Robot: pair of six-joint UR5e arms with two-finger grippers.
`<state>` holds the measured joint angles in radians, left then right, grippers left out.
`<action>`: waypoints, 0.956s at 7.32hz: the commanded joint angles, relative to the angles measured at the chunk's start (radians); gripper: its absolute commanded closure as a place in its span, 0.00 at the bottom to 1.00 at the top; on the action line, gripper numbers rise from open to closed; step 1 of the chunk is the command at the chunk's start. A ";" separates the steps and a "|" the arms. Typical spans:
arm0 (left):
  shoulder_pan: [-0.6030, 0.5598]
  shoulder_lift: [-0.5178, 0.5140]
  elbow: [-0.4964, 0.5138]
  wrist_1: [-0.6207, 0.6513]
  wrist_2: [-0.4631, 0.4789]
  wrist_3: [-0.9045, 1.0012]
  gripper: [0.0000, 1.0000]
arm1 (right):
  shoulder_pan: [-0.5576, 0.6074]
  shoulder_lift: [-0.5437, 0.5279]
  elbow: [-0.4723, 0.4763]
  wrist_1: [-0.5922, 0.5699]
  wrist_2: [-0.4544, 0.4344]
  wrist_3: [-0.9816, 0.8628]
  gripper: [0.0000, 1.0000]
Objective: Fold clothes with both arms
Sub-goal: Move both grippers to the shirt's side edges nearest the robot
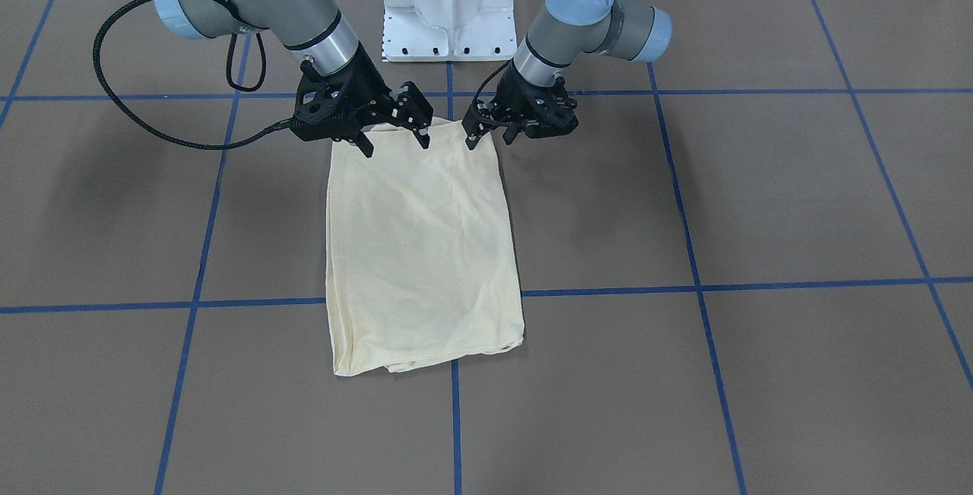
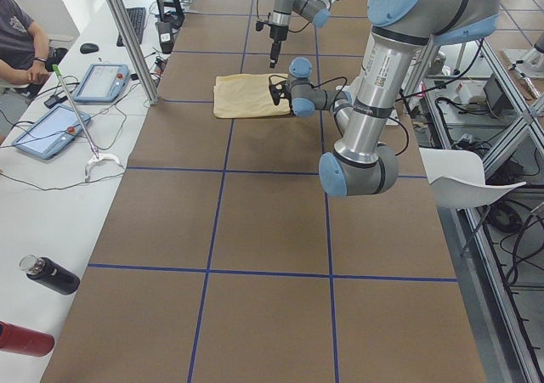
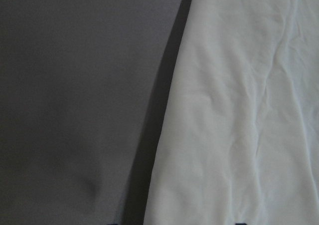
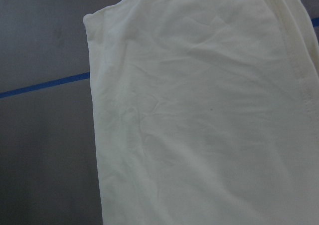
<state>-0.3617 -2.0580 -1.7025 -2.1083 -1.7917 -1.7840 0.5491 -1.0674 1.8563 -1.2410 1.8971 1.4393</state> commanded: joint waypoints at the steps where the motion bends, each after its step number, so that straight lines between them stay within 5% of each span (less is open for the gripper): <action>1: 0.010 -0.002 -0.002 0.011 -0.002 0.000 0.17 | 0.000 0.000 0.000 0.000 0.000 0.000 0.00; 7: 0.032 -0.030 0.011 0.011 -0.002 0.006 0.17 | 0.017 -0.002 -0.002 0.000 0.002 0.000 0.00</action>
<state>-0.3344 -2.0828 -1.6946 -2.0969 -1.7937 -1.7795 0.5609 -1.0689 1.8546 -1.2410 1.8977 1.4389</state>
